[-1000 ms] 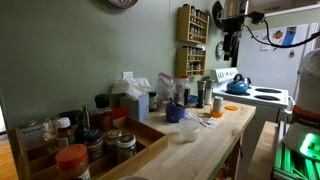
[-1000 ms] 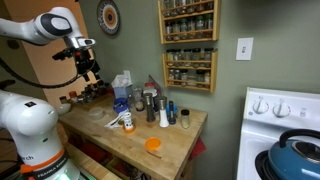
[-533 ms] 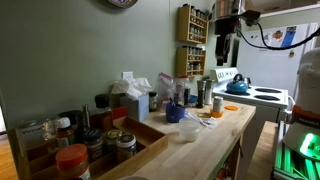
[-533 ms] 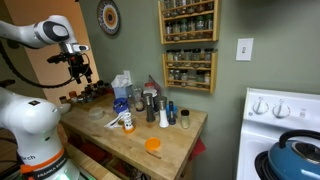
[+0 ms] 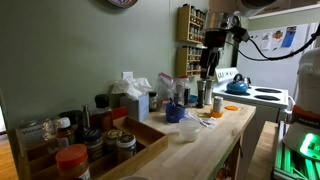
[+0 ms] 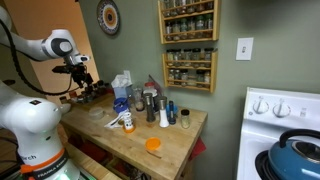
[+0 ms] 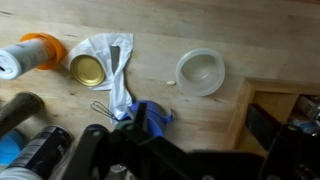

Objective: Put the clear circular lunchbox in the wooden tray on the left

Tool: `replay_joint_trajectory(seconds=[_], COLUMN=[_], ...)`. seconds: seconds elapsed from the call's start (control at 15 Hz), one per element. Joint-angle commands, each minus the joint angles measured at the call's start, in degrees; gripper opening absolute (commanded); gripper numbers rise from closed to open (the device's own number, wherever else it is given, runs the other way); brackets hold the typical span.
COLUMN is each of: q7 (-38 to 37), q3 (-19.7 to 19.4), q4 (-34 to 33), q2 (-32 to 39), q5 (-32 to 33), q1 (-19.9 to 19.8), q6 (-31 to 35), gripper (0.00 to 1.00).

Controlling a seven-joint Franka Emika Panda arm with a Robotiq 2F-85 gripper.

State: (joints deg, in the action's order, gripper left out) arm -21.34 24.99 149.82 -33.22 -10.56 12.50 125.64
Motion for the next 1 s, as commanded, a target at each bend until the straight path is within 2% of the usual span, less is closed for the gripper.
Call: replay_joint_trajectory(seconds=[0.0,0.13,0.27,0.67,0.93], q7=[-4.04,-6.17,-7.34,-3.77,-3.74], q3=[2.05,3.34,3.03,-1.19,-4.31], q4=[1.67,1.63,1.59,-0.83,-3.49], q2=[9.89,14.03,18.88,33.49,38.90], q5=[-0.25,2.25,4.45,2.18,0.81], q1=[1.49,1.09,0.55,2.24,2.40], q6=[10.11,12.53,13.94,22.84,24.65], gripper=[1.00,1.00,1.00,1.00,1.00])
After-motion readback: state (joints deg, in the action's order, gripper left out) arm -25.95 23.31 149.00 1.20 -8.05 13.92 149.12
